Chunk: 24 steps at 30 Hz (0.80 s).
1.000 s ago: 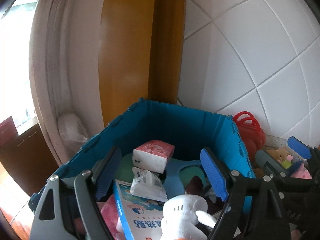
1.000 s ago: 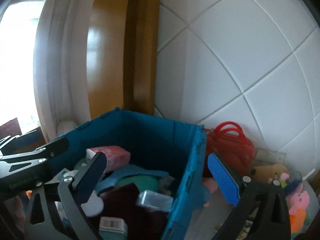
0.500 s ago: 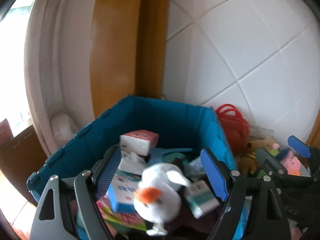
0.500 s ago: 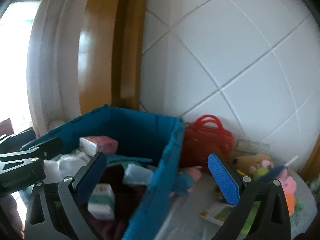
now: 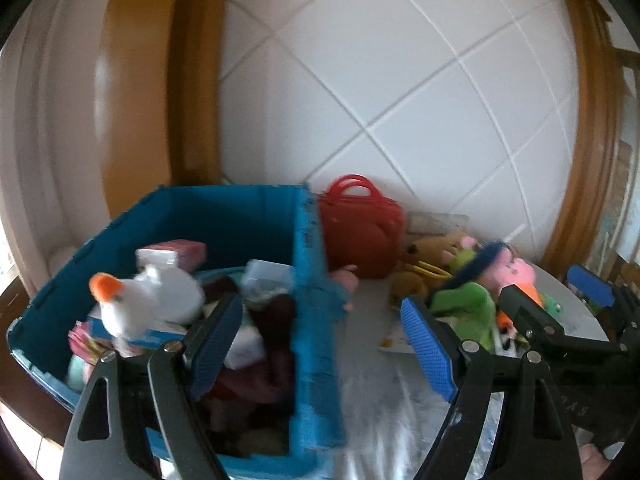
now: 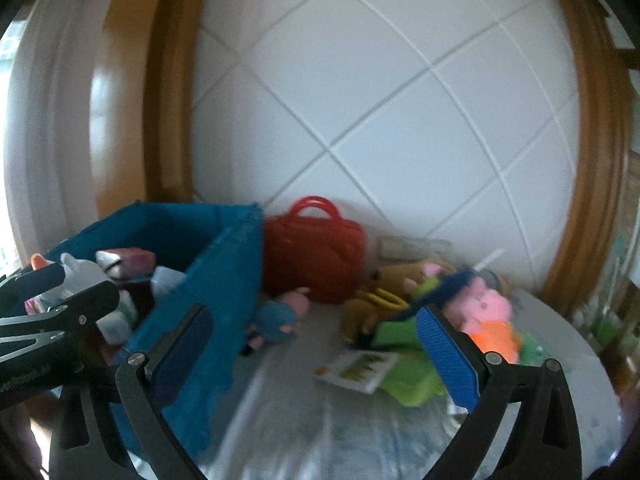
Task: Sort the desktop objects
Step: 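Move both tools back to the table toward the plush toy pile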
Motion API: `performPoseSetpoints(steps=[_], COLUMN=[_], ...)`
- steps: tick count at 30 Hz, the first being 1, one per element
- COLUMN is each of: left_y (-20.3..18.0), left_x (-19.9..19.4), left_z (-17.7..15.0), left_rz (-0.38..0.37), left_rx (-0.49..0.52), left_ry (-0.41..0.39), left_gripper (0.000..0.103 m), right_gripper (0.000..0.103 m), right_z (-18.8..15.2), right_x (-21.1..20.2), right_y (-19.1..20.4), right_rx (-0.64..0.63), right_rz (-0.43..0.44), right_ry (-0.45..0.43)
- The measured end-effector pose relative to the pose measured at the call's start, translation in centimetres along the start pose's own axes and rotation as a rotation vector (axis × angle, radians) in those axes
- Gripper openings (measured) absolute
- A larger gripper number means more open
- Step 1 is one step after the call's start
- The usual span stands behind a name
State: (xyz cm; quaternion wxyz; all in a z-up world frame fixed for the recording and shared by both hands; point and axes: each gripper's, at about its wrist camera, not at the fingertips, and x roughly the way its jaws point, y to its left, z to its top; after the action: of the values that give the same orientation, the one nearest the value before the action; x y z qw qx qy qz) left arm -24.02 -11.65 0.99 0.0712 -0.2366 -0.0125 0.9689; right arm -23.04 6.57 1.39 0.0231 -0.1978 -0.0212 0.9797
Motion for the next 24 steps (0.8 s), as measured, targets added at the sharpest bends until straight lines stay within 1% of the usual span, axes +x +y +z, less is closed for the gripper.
performPoseSetpoints(steps=[3,4,6,7,8,9,10,11,12,13,14,16,19,21,24], left_y=[-3.8,-5.6,-8.0,-9.6,-10.9,-12.3,-14.1,-15.5,-17.3,-18.8,-20.0,-23.1,-25.9,-27.3,-29.0], left_x=[-0.2,-0.2,-0.1,0.0,0.1,0.2,0.4,0.3,0.5,0.6,0.7,1.3,2.1,2.7,3.8], left_z=[-0.7,-1.1,-1.7,-2.1,-2.4,-2.7,-3.0,-3.4,-3.7,-4.0,-4.3,-5.2,-6.1,-6.4,-6.8], left_rz=[-0.018,-0.023,-0.023,-0.021,-0.02,-0.017,-0.014,-0.011,-0.007,-0.008,-0.01,-0.018,-0.026,-0.031,-0.031], left_rx=[0.017,0.022,0.027,0.026,0.026,0.024,0.023,0.026,0.031,0.033,0.034,0.036,0.043,0.057,0.077], left_ry=[0.002,0.005,0.012,0.017,0.021,0.028,0.036,0.04,0.047,0.051,0.057,0.083,0.124,0.141,0.161], left_gripper=[0.082,0.082,0.082,0.082,0.082,0.082,0.082,0.082,0.082,0.082,0.082,0.082,0.082,0.082,0.082], right_gripper=[0.103,0.103,0.103,0.103,0.103,0.103,0.103,0.103,0.103,0.103,0.103,0.103,0.103,0.103,0.103], right_z=[-1.1,-1.2,-2.0,-2.5,-2.8,-3.4,-3.6,-4.1,-4.7,-5.0,-5.6,-6.6,-7.7,-8.1,-8.7], right_x=[-1.1,-1.2,-1.6,-1.8,-1.9,-2.0,-2.1,-2.2,-2.4,-2.5,-2.8,-3.3,-4.1,-4.4,-4.7], right_y=[-4.2,-5.1,-7.9,-10.0,-11.0,-13.3,-14.4,-16.3,-18.6,-19.8,-21.8,-25.3,-29.8,-32.2,-34.7], right_rx=[0.017,0.02,0.025,0.028,0.03,0.038,0.042,0.052,0.062,0.065,0.071,0.08,0.113,0.145,0.176], right_rz=[-0.021,-0.023,-0.026,-0.027,-0.027,-0.024,-0.021,-0.019,-0.025,-0.027,-0.034,-0.057,-0.093,-0.1,-0.119], right_ry=[-0.001,0.0,0.006,0.011,0.014,0.023,0.029,0.037,0.046,0.05,0.054,0.062,0.071,0.067,0.061])
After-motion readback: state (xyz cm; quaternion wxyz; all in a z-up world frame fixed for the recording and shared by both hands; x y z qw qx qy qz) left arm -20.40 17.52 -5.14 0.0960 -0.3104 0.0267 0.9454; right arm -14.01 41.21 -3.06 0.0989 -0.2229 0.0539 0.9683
